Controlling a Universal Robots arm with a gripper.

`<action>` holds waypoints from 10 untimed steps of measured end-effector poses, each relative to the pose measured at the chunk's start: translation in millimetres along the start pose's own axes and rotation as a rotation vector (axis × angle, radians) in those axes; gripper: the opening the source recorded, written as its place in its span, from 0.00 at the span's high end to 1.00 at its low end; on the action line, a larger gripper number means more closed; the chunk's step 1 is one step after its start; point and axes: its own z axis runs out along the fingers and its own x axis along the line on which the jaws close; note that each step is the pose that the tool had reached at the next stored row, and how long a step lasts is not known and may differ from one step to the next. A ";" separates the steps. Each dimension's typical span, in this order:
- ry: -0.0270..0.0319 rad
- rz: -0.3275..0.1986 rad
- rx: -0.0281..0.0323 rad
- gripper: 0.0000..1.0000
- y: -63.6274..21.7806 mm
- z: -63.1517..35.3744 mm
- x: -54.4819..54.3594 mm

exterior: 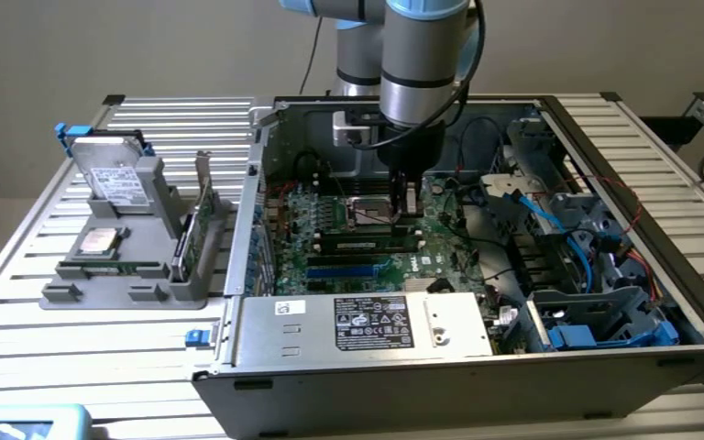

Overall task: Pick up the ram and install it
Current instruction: 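Press down the ram until it locks into place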

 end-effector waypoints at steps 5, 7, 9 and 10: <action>0.0001 0.000 0.0000 0.89 0.0 0.9 -0.1; 0.0002 0.000 0.0000 0.89 0.0 1.2 -0.1; 0.0002 0.000 -0.0001 0.89 0.0 1.4 -0.1; 0.0003 0.000 -0.0001 0.89 0.0 1.4 -0.1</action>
